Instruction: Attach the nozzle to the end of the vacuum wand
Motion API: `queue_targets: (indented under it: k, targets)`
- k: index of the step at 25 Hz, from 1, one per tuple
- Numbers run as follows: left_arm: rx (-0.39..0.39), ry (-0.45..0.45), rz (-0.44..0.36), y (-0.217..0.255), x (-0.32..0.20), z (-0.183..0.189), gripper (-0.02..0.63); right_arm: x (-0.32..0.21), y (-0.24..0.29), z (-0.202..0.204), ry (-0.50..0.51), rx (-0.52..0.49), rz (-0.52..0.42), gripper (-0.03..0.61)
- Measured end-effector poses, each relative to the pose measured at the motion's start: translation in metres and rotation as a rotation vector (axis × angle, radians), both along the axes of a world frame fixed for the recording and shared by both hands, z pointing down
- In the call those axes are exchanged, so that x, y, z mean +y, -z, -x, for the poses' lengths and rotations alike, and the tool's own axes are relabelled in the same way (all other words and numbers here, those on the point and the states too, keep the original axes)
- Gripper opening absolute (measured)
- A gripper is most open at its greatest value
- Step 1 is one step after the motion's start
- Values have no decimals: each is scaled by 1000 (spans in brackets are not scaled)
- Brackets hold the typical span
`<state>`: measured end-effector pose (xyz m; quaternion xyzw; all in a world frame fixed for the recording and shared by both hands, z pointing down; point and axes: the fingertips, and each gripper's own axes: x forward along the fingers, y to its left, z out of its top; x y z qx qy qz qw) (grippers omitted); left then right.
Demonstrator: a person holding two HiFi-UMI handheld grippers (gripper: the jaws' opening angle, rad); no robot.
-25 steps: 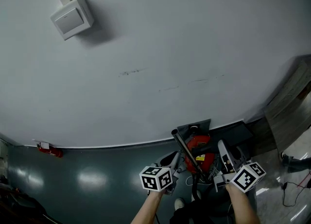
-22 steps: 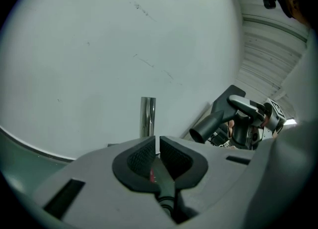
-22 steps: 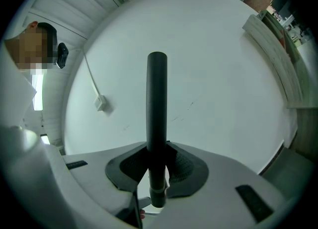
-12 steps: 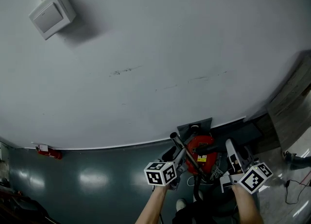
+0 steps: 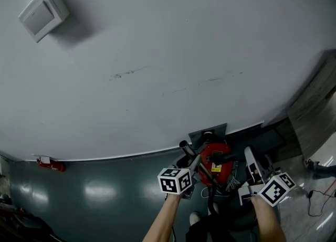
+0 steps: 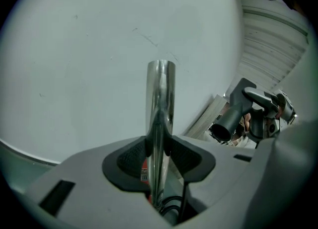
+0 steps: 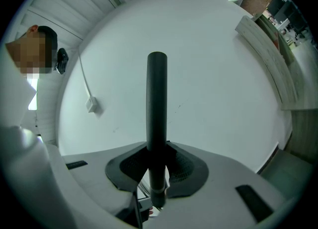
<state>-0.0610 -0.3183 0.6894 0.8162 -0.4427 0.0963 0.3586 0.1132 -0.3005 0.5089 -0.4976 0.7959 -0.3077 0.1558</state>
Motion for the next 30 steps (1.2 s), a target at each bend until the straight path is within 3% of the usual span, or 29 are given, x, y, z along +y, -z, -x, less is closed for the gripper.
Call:
queue_targets:
  k: [15, 30]
  targets:
    - [-81, -65, -4, 11, 17, -16, 150, 0, 27, -6, 1, -2, -8, 91]
    - [-169, -182, -42, 49, 54, -76, 150, -3, 88, 8, 76, -1, -66, 91]
